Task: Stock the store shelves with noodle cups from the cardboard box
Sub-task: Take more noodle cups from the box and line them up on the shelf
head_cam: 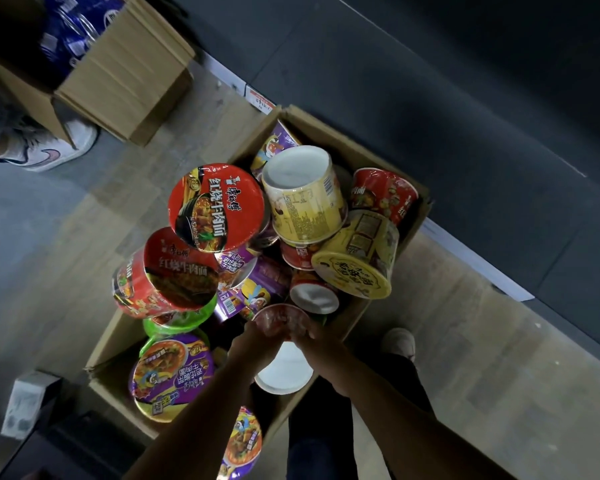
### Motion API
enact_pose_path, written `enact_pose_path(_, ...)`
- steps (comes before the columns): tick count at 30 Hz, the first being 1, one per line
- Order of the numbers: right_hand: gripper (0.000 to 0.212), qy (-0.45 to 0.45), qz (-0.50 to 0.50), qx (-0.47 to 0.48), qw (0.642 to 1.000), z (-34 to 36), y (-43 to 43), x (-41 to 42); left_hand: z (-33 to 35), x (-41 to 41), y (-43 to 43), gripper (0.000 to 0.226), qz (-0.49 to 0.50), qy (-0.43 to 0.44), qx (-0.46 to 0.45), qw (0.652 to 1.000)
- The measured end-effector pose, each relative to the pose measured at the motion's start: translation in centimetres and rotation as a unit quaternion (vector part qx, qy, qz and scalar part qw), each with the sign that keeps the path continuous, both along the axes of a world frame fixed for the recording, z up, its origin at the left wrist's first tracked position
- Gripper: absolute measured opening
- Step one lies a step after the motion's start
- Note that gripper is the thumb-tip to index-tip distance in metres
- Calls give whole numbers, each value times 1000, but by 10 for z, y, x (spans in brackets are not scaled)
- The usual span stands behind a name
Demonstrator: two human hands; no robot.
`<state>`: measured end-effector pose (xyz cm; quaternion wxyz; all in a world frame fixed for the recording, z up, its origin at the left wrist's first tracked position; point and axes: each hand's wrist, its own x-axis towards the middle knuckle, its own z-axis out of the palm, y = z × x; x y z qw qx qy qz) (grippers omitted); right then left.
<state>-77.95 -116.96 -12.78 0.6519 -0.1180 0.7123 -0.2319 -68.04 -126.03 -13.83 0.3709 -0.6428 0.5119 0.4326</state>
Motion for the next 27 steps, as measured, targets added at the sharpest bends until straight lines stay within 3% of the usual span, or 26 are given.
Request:
enact_pose_path(4, 51, 27, -65, -2, 997, 5, 4, 0, 15, 6, -2, 98, 54, 20, 17, 998)
enact_pose_path(8, 91, 33, 4, 46, 998, 4, 9, -10, 30, 7, -3, 122, 49, 57, 37, 997)
enact_pose_path(11, 81, 34, 66, 29, 997, 7, 12, -23, 41, 4, -1, 127, 0, 120, 42, 992)
enact_pose_path(14, 55, -6, 65, 53, 996, 11, 15, -36, 49, 1, 1, 127, -70, 180, 41, 980)
enact_pose_path(18, 28, 57, 52, 40, 996, 15, 17, -46, 59, -4, 4, 122, -121, 205, 33, 971)
enact_pose_path(24, 20, 129, 98, -20, 987, 40, 16, -59, 70, -4, 11, 100, -156, 207, 0, 966)
enact_pose_path(27, 22, 148, 121, -57, 980, 56, 17, -67, 75, -9, 15, 74, -148, 218, -38, 964)
